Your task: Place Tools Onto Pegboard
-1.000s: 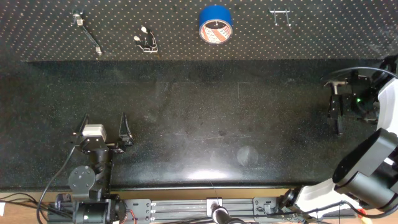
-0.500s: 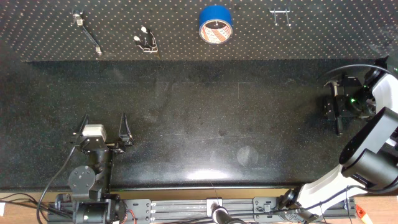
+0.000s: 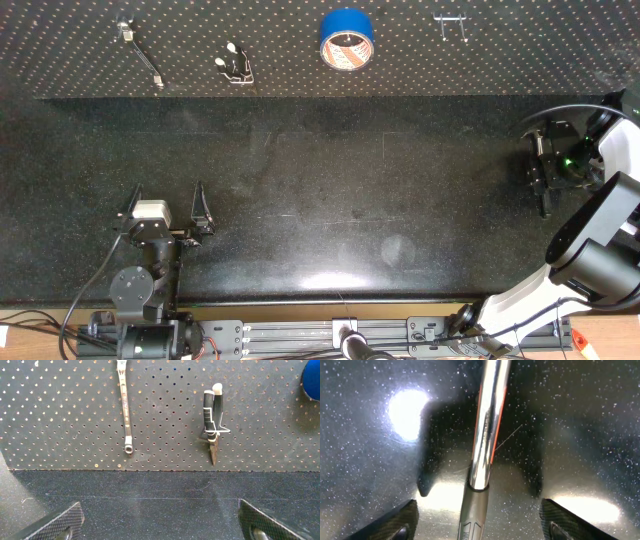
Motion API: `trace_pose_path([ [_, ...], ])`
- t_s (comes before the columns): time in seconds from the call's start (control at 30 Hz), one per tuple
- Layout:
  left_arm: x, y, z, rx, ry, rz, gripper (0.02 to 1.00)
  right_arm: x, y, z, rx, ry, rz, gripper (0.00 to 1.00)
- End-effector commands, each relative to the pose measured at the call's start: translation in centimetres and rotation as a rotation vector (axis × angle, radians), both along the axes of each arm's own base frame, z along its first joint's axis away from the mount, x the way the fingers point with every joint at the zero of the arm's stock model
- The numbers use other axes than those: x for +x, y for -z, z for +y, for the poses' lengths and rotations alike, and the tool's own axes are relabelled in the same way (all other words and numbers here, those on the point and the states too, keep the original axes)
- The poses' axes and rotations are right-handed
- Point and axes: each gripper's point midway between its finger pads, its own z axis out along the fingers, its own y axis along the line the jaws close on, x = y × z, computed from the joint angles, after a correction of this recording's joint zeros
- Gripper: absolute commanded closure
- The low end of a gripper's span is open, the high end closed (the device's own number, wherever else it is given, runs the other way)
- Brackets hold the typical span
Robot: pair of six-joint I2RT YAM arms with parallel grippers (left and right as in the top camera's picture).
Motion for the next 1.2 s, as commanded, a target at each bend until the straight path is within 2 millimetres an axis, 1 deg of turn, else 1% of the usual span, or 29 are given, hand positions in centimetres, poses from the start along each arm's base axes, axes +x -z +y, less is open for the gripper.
trace_pose_path([
  [0.03,0.0,0.1,0.0,0.015,0.005,0.004,0.023,-0.4,0.7,0.4,0.029,-0.01,0.019,0.297],
  [0.27,0.0,0.1,0.0,0.015,0.005,0.004,0.023,-1.4,0.6,1.0,0.049,-0.015,0.062,0.308],
  [0.37,0.0,0.1,0.0,0.015,0.005,0.004,0.025,-1.9,0.4,0.3,0.01,-0.016,0.085,0.312],
  [0.4,0.0,0.1,0.0,0.015,0.005,0.004,0.023,-2.0,0.4,0.1,-0.001,-0.017,0.093,0.336],
  [0.47,0.0,0.1,0.0,0.015,0.005,0.004,0.023,-2.1,0.4,0.1,-0.006,-0.017,0.099,0.606],
  [0.67,0.0,0.1,0.0,0.015,0.005,0.004,0.025,-2.2,0.7,0.1,-0.007,-0.016,0.097,0.603],
  [0.87,0.0,0.1,0.0,0.015,0.005,0.004,0.023,-1.4,0.8,-0.4,-0.032,0.03,0.063,0.606],
  [1.0,0.0,0.1,0.0,0.015,0.005,0.004,0.023,-0.1,1.0,0.7,0.036,0.033,-0.004,0.612],
  [1.07,0.0,0.1,0.0,0.015,0.005,0.004,0.023,0.0,1.1,1.2,0.064,0.034,-0.016,0.612],
  [1.1,0.0,0.1,0.0,0.015,0.005,0.004,0.023,0.0,1.2,1.2,0.064,0.034,-0.016,0.656],
  [1.13,0.0,0.1,0.0,0.015,0.005,0.004,0.023,0.0,1.2,1.2,0.064,0.034,-0.016,0.748],
  [1.2,0.0,0.1,0.0,0.015,0.005,0.004,0.023,0.0,1.2,1.2,0.063,0.034,-0.017,0.757],
])
